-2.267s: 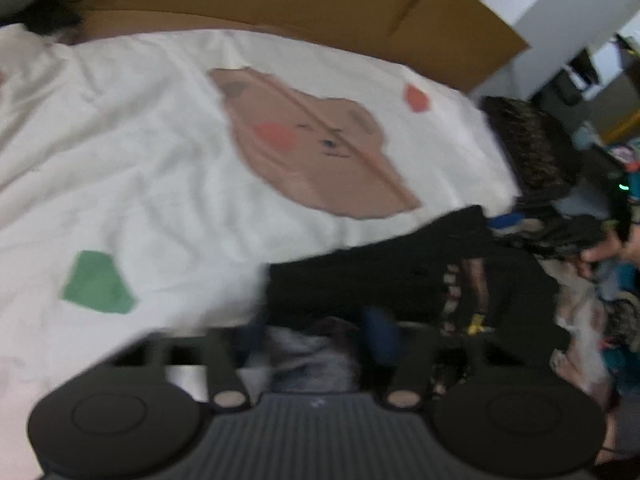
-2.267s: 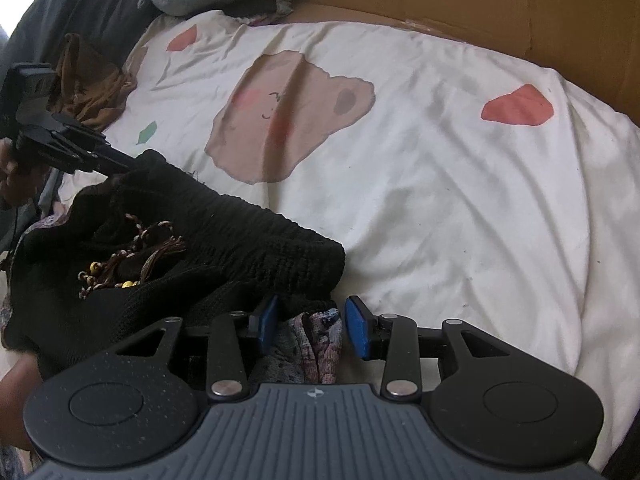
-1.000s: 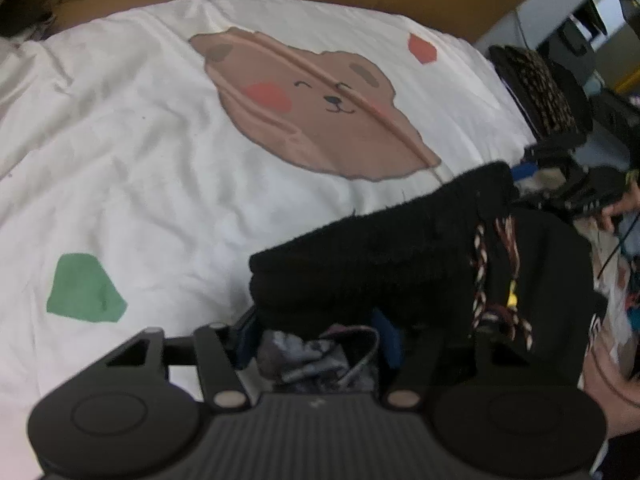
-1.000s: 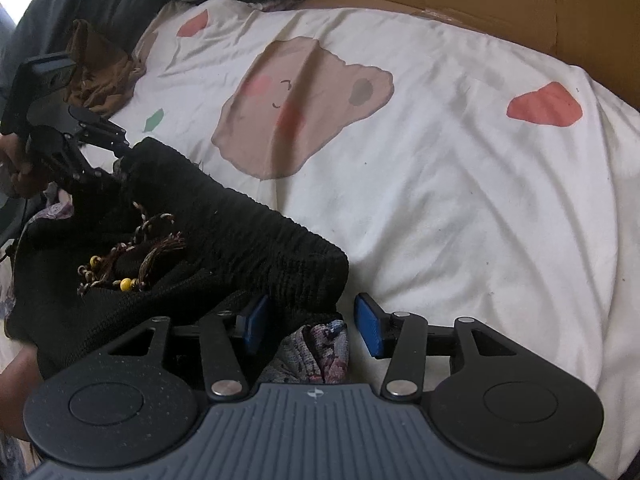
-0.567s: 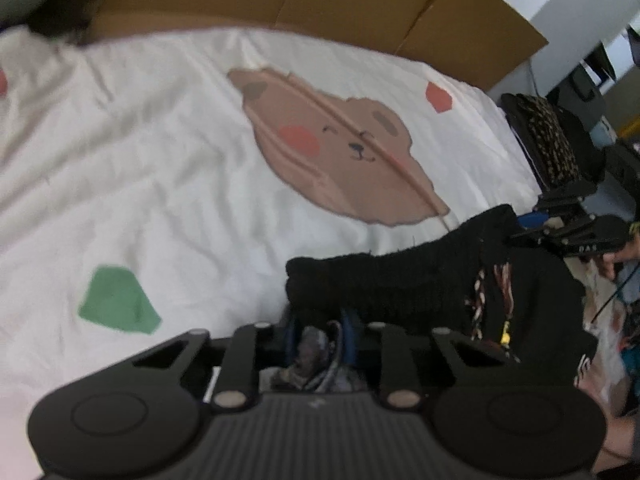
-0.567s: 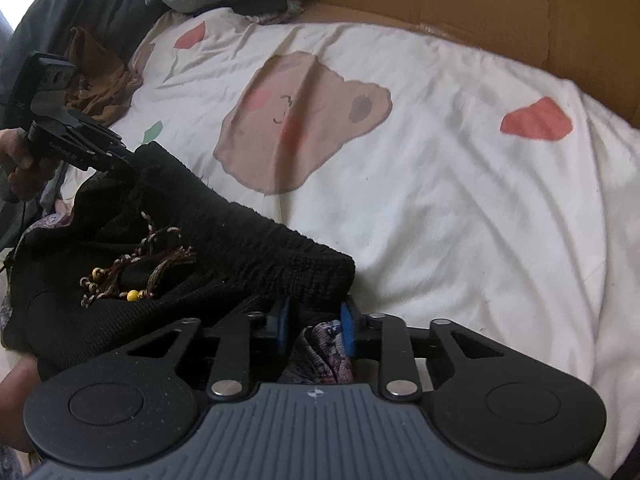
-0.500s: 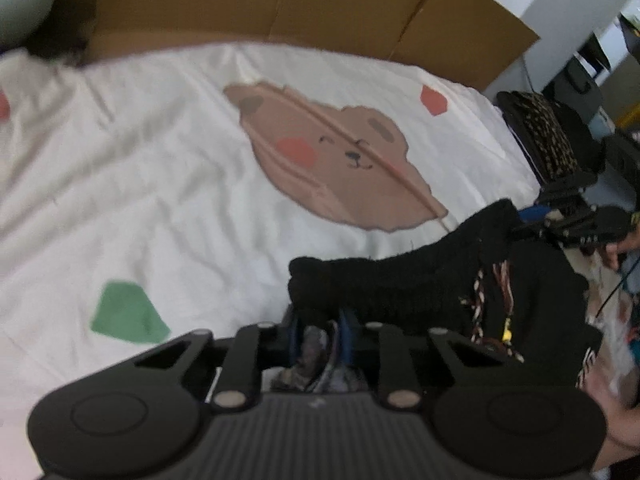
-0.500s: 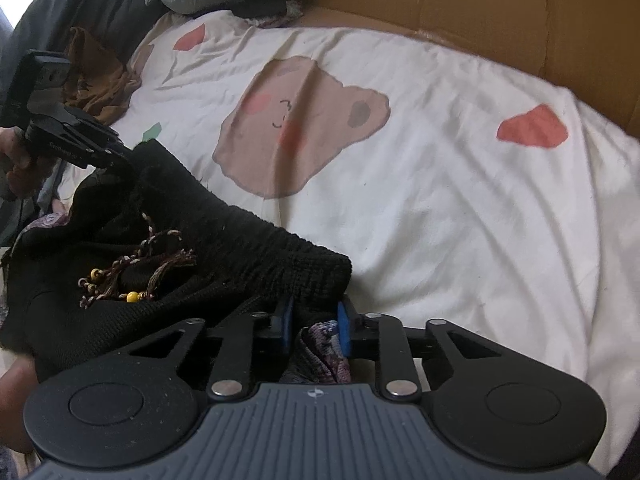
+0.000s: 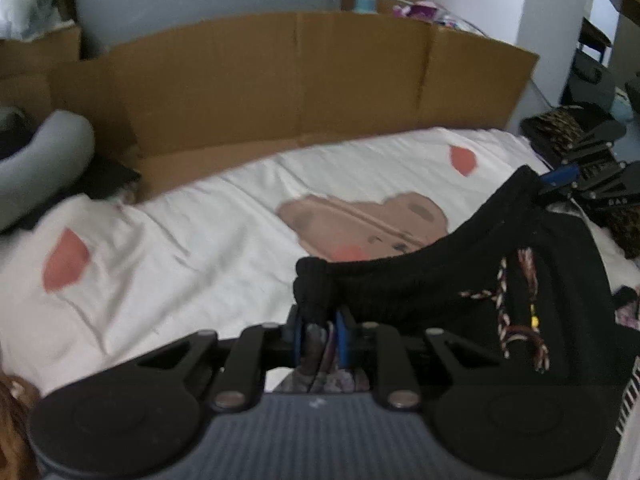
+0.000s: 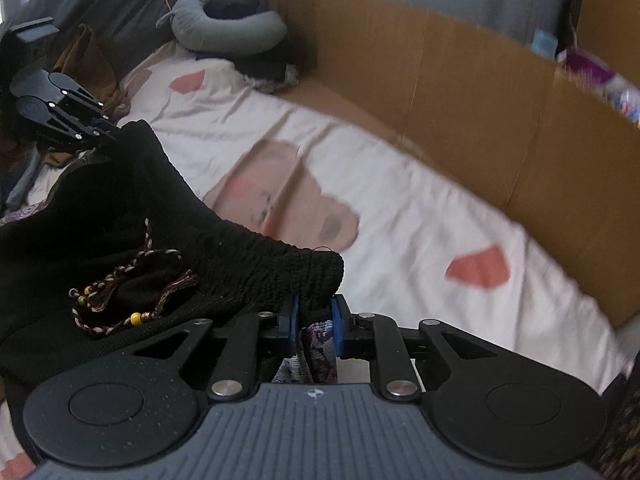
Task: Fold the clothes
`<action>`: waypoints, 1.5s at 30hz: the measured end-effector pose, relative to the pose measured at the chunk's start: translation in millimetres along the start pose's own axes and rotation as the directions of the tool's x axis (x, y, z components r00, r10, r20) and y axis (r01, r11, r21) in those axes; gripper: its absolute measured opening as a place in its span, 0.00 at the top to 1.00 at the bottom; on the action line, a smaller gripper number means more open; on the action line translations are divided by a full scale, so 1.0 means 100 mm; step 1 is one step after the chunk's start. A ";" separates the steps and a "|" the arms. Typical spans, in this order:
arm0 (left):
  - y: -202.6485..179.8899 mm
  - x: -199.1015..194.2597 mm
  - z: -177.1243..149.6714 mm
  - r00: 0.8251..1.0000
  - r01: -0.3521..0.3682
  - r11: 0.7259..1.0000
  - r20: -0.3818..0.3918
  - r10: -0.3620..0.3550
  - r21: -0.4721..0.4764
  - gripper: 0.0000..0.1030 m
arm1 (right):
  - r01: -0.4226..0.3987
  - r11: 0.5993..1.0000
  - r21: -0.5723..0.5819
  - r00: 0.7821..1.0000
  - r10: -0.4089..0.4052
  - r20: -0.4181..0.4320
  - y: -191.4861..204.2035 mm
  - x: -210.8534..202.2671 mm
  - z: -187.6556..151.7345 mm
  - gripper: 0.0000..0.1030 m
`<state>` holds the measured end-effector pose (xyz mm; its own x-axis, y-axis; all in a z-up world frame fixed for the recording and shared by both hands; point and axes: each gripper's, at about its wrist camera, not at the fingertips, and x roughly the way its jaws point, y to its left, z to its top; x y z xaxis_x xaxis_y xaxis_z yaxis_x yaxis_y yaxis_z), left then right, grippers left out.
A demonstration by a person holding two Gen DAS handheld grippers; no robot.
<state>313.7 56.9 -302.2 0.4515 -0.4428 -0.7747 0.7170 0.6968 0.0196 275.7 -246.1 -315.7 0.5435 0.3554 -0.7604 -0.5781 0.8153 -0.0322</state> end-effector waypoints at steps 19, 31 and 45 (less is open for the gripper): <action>0.31 0.18 0.63 0.964 -0.264 0.961 0.068 0.258 0.080 0.84 | 0.198 0.965 -0.174 0.980 -0.191 0.052 -0.17 0.37 1.03 0.86; 0.77 0.53 0.87 0.916 -0.399 0.916 -0.009 0.400 0.044 0.85 | 0.357 0.910 -0.210 0.934 -0.354 0.053 -0.44 0.79 1.70 1.00; 1.04 0.82 0.62 0.925 -0.360 0.933 -0.124 0.360 0.027 0.83 | 0.079 0.994 0.071 0.995 -0.075 -0.059 -0.71 1.38 1.58 0.62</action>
